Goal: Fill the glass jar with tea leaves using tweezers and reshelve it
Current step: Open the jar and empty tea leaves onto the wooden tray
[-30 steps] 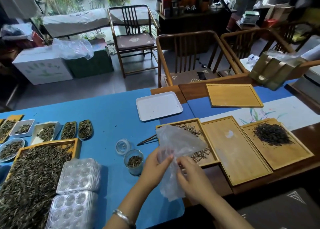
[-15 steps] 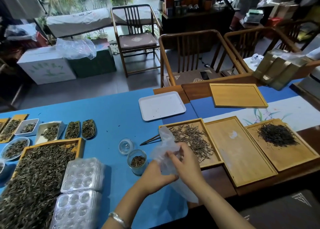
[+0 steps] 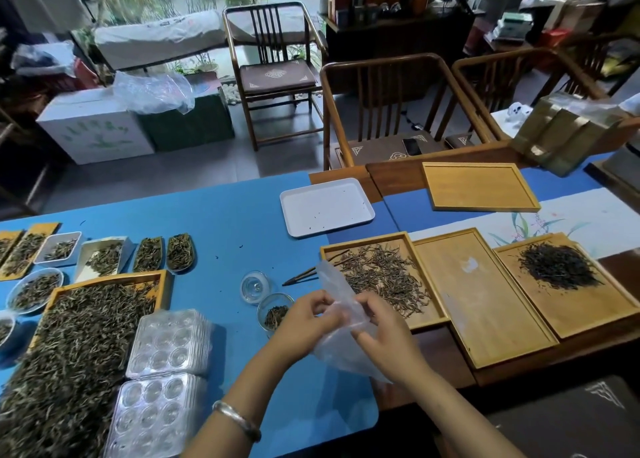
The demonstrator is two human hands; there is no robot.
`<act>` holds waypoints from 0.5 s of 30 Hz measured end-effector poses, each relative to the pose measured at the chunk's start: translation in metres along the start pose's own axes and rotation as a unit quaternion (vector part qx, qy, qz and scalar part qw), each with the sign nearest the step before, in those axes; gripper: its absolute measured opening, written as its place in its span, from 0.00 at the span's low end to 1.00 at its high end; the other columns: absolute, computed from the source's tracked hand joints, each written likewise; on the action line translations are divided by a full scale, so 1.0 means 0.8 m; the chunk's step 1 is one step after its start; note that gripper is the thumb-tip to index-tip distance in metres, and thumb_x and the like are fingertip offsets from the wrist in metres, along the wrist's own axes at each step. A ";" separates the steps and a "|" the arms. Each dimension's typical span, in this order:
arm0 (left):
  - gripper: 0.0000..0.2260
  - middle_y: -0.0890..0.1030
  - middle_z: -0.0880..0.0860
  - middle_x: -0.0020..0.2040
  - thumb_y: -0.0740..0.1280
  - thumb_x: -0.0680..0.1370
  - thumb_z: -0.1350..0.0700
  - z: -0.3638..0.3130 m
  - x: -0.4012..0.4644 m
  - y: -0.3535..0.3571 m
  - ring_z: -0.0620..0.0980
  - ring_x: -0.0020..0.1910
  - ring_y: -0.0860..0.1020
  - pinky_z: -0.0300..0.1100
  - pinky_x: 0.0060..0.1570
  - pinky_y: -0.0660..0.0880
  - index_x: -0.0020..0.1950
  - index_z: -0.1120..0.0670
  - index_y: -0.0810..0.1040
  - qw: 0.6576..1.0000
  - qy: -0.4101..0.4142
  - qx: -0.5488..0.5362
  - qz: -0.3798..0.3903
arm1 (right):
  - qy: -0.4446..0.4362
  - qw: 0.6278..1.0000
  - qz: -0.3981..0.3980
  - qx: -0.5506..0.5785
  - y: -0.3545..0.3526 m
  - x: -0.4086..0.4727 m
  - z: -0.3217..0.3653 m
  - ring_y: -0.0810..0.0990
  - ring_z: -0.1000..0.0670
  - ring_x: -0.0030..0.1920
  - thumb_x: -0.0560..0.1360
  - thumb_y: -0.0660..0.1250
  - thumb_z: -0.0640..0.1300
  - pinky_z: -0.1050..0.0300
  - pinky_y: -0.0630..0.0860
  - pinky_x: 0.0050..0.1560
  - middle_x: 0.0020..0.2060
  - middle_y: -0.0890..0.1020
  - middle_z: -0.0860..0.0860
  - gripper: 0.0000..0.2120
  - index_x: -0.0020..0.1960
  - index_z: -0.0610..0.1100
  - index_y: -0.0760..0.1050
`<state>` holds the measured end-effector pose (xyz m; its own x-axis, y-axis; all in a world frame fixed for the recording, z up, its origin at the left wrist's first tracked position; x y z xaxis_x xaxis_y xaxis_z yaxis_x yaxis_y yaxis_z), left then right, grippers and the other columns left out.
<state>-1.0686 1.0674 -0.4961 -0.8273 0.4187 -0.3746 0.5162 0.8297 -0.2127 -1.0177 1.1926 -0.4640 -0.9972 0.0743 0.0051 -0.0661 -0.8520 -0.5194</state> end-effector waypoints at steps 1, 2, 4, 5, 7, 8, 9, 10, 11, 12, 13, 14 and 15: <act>0.10 0.78 0.50 0.36 0.70 0.70 0.50 -0.001 0.000 0.001 0.45 0.36 0.74 0.43 0.41 0.70 0.43 0.57 0.79 1.000 0.011 0.020 -0.017 | -0.005 1.000 -0.001 -0.014 0.001 -0.001 0.001 0.75 0.54 0.48 0.70 0.67 0.35 0.57 0.73 0.49 0.48 0.77 0.53 0.14 0.53 0.45 0.73; 0.10 0.79 0.50 0.35 0.71 0.71 0.51 -0.002 0.001 -0.001 0.44 0.35 0.75 0.41 0.40 0.71 0.42 0.58 0.79 0.998 0.020 0.037 -0.043 | -0.005 1.000 -0.006 -0.020 0.000 -0.001 0.000 0.75 0.53 0.47 0.69 0.67 0.33 0.58 0.72 0.48 0.47 0.77 0.52 0.14 0.53 0.44 0.74; 0.07 0.81 0.47 0.34 0.72 0.74 0.55 -0.001 -0.001 -0.011 0.39 0.32 0.77 0.39 0.38 0.72 0.40 0.57 0.79 0.992 0.032 0.067 -0.106 | 0.013 0.999 -0.034 -0.007 -0.009 -0.003 -0.007 0.77 0.52 0.45 0.70 0.66 0.32 0.58 0.73 0.45 0.44 0.78 0.51 0.11 0.50 0.44 0.74; 0.05 0.82 0.47 0.35 0.71 0.74 0.56 0.000 -0.002 -0.018 0.38 0.31 0.78 0.40 0.37 0.74 0.39 0.56 0.78 0.988 0.033 0.075 -0.134 | 0.031 0.998 -0.055 0.005 -0.017 -0.005 -0.014 0.77 0.52 0.44 0.71 0.66 0.32 0.59 0.73 0.43 0.43 0.79 0.52 0.10 0.48 0.45 0.74; 0.05 0.82 0.49 0.36 0.70 0.75 0.58 0.008 -0.006 -0.036 0.42 0.28 0.78 0.44 0.33 0.75 0.40 0.54 0.78 0.981 0.020 0.064 -0.183 | 0.070 0.992 -0.100 0.034 -0.036 -0.012 -0.030 0.77 0.54 0.41 0.73 0.66 0.34 0.63 0.71 0.39 0.40 0.79 0.54 0.10 0.46 0.48 0.73; 0.05 0.82 0.53 0.37 0.69 0.75 0.59 0.013 -0.007 -0.045 0.45 0.25 0.76 0.43 0.28 0.74 0.40 0.54 0.77 0.979 0.011 0.037 -0.200 | 0.084 0.988 -0.117 0.050 -0.045 -0.015 -0.038 0.77 0.54 0.40 0.73 0.66 0.35 0.61 0.71 0.38 0.39 0.79 0.55 0.09 0.45 0.49 0.73; 0.06 0.81 0.56 0.38 0.69 0.75 0.61 0.017 -0.008 -0.052 0.47 0.24 0.74 0.42 0.25 0.71 0.39 0.53 0.77 0.977 0.002 0.005 -0.212 | 0.094 0.985 -0.131 0.061 -0.053 -0.019 -0.044 0.77 0.54 0.40 0.74 0.66 0.36 0.59 0.72 0.38 0.38 0.79 0.55 0.09 0.45 0.49 0.74; 0.06 0.80 0.57 0.38 0.68 0.75 0.62 0.021 -0.009 -0.058 0.49 0.24 0.73 0.40 0.24 0.69 0.39 0.52 0.77 0.975 -0.005 -0.017 -0.222 | 0.101 0.983 -0.139 0.064 -0.059 -0.022 -0.049 0.77 0.54 0.41 0.74 0.67 0.36 0.58 0.72 0.40 0.39 0.80 0.56 0.09 0.46 0.50 0.74; 0.07 0.79 0.58 0.38 0.68 0.75 0.62 0.022 -0.011 -0.062 0.49 0.25 0.73 0.39 0.24 0.69 0.39 0.51 0.77 0.974 -0.005 -0.023 -0.227 | 0.105 0.983 -0.135 0.069 -0.062 -0.024 -0.052 0.78 0.56 0.42 0.73 0.67 0.36 0.58 0.74 0.41 0.40 0.80 0.57 0.10 0.47 0.50 0.74; 0.08 0.79 0.56 0.38 0.68 0.75 0.62 0.020 -0.013 -0.063 0.48 0.27 0.74 0.38 0.24 0.70 0.39 0.50 0.77 0.973 0.000 -0.008 -0.229 | 0.106 0.985 -0.113 0.081 -0.061 -0.025 -0.053 0.78 0.59 0.44 0.72 0.69 0.36 0.58 0.75 0.44 0.43 0.80 0.59 0.12 0.50 0.52 0.74; 0.08 0.79 0.53 0.37 0.69 0.74 0.61 0.016 -0.015 -0.063 0.46 0.28 0.74 0.37 0.25 0.71 0.38 0.48 0.77 0.973 0.010 0.024 -0.229 | 0.104 0.987 -0.073 0.096 -0.056 -0.025 -0.053 0.78 0.61 0.48 0.71 0.71 0.38 0.59 0.75 0.48 0.47 0.79 0.62 0.16 0.53 0.54 0.72; 0.08 0.79 0.50 0.36 0.69 0.74 0.60 0.010 -0.017 -0.061 0.43 0.30 0.75 0.36 0.28 0.72 0.38 0.47 0.77 0.972 0.021 0.064 -0.225 | 0.097 0.989 -0.020 0.106 -0.048 -0.026 -0.050 0.77 0.62 0.53 0.68 0.73 0.43 0.59 0.76 0.52 0.51 0.78 0.65 0.22 0.58 0.56 0.70; 0.08 0.79 0.47 0.36 0.69 0.74 0.59 0.004 -0.019 -0.058 0.41 0.32 0.76 0.37 0.31 0.73 0.38 0.46 0.76 0.970 0.031 0.100 -0.219 | 0.088 0.990 0.029 0.108 -0.042 -0.027 -0.046 0.75 0.63 0.57 0.66 0.74 0.50 0.59 0.75 0.55 0.55 0.75 0.67 0.27 0.62 0.58 0.67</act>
<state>-1.0791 1.0213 -0.4836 -0.9857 0.0685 -0.1540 0.1388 0.8477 -0.5120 -0.9925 1.2382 -0.4780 -0.9794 0.0959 -0.1779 -0.0347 -0.9469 -0.3195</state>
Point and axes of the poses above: each hand's wrist, its own x-axis towards the middle knuckle, its own y-axis out of the palm, z = x × y, the point moved 9 cm from there along x, towards the middle knuckle
